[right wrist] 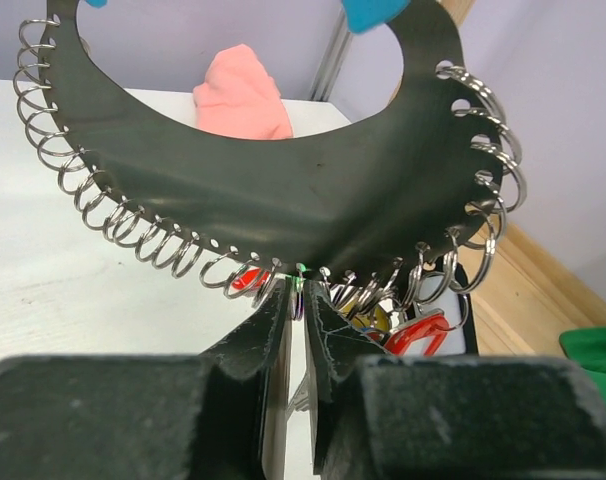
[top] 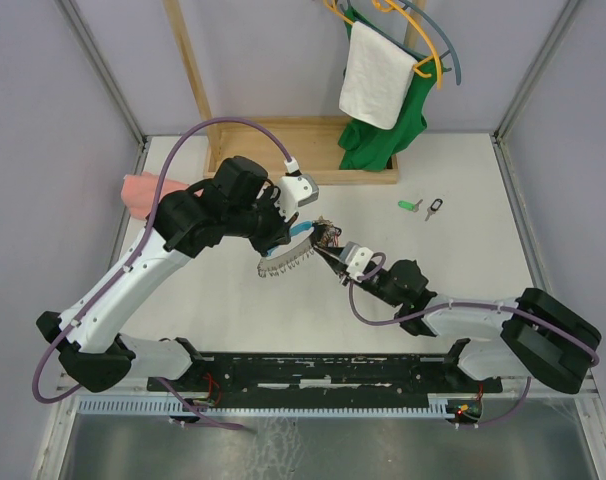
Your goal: Put the keys on the keyring
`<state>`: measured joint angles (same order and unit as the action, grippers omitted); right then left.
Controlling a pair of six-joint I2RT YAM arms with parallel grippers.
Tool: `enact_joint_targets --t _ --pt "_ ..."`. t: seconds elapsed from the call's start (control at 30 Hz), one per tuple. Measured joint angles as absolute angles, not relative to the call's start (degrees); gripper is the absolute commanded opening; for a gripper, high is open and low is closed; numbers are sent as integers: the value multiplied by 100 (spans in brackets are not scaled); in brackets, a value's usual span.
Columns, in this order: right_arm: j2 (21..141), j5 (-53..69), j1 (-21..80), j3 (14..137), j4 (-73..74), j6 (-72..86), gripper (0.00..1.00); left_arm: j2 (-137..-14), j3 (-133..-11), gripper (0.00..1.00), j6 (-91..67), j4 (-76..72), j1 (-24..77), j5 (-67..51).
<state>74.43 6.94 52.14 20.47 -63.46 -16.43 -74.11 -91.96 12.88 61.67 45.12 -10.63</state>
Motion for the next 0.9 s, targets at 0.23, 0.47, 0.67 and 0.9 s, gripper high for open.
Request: enact_joint_targets --t 0.23,0.47,0.67,0.9 --pt "7107 626 5214 2045 -5955 -1769 1 -7411 -9174 3 1146 6136 4515 -1039" --pt "6746 646 5214 2001 -5417 -1850 1 -7303 -8770 3 725 5763 4515 -915" --pt "6403 720 5210 1979 -4547 -1944 1 -6768 -7585 8 30 4781 4512 -886" --pt "5900 781 5175 1979 -3214 -2134 1 -5911 -5588 18 -1002 2971 4453 -810"
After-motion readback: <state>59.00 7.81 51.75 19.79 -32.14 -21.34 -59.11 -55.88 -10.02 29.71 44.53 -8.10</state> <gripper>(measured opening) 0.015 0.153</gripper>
